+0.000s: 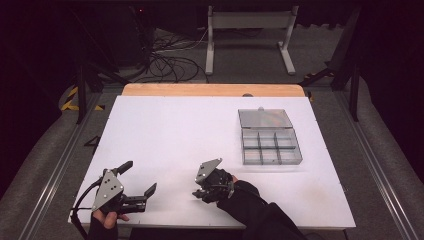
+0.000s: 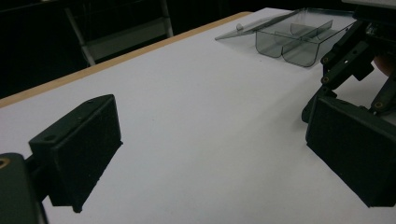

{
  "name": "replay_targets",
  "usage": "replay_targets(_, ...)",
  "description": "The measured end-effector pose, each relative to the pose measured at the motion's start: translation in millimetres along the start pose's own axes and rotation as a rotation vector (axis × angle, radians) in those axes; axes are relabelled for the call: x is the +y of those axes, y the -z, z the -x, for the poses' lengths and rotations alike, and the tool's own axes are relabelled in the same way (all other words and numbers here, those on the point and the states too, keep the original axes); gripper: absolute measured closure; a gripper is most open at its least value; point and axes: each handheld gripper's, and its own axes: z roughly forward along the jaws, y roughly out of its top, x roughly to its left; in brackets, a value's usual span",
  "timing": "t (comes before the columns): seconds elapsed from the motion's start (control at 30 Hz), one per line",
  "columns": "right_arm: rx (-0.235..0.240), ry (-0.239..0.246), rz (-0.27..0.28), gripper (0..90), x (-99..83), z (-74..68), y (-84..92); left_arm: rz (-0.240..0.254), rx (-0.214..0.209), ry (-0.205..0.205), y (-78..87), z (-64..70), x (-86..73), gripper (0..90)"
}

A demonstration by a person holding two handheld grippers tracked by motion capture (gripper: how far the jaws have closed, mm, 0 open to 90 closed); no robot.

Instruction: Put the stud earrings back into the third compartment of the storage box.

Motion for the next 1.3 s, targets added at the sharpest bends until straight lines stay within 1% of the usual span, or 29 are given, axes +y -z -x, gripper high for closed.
replay_targets(0.1,0.001,0.005,-0.005,64.4,0.1,-0.3,-2.7,-0.001,-0.002,0.002,0.1,0.0,-0.1,3.8)
replay_targets(0.17,0.000,0.004,-0.016,70.4,0.1,-0.5,-5.6,-0.002,-0.001,0.000,0.1,-0.2,0.0,3.8)
replay_targets(0.2,0.000,0.004,-0.016,70.4,0.1,-0.5,-5.6,-0.001,-0.001,0.002,0.0,0.0,-0.1,3.8)
replay_targets(0.23,-0.002,0.008,-0.027,75.7,-0.1,-0.4,-7.1,0.000,-0.002,0.001,0.0,-0.1,-0.1,3.8)
replay_targets(0.3,0.000,0.011,-0.032,79.3,-0.3,-0.3,-8.4,-0.001,-0.001,0.000,0.1,-0.2,0.0,3.8)
replay_targets(0.4,-0.004,0.011,-0.036,79.4,0.0,-1.2,-8.8,-0.001,-0.003,0.001,0.2,-0.2,0.0,3.7)
replay_targets(0.53,-0.003,0.008,-0.026,79.4,0.2,-1.5,-8.0,0.000,-0.003,0.002,0.3,-0.1,0.0,3.8)
replay_targets(0.57,-0.007,0.014,-0.018,79.4,0.5,-1.1,-5.8,0.000,-0.003,0.002,0.3,-0.1,0.0,3.8)
replay_targets(0.73,-0.021,0.007,0.001,79.4,1.2,0.1,2.2,-0.001,-0.002,0.002,0.0,-0.3,0.0,3.7)
replay_targets(0.77,-0.028,0.003,0.010,79.4,1.3,1.3,7.8,0.001,-0.001,0.002,-0.1,-0.2,0.0,3.8)
replay_targets(0.83,-0.030,-0.001,0.016,79.4,1.2,2.1,10.8,-0.001,-0.001,0.004,-0.3,0.0,-0.1,3.7)
replay_targets(0.87,-0.038,-0.006,0.027,79.4,1.1,3.7,17.1,0.001,-0.002,0.008,-0.6,0.3,-0.2,3.7)
replay_targets(1.03,-0.061,-0.017,0.049,79.4,1.1,7.6,32.6,-0.001,0.000,0.007,-1.0,0.4,-0.2,3.7)
replay_targets(1.07,-0.061,-0.017,0.049,79.4,1.1,7.6,32.6,-0.003,0.000,0.005,-0.9,0.2,-0.2,3.7)
replay_targets(1.13,-0.077,-0.019,0.061,79.4,0.7,10.2,41.1,-0.003,0.000,0.007,-1.1,0.2,-0.3,3.8)
replay_targets(1.2,-0.079,-0.022,0.064,79.4,0.6,11.1,43.8,-0.003,-0.001,0.008,-1.2,0.1,-0.3,3.7)
replay_targets(1.23,-0.093,-0.025,0.072,79.4,0.3,13.6,50.1,-0.003,-0.001,0.008,-1.2,0.1,-0.3,3.8)
replay_targets(1.3,-0.096,-0.027,0.076,79.4,0.2,14.4,52.1,-0.003,0.000,0.007,-1.1,-0.1,-0.3,3.7)
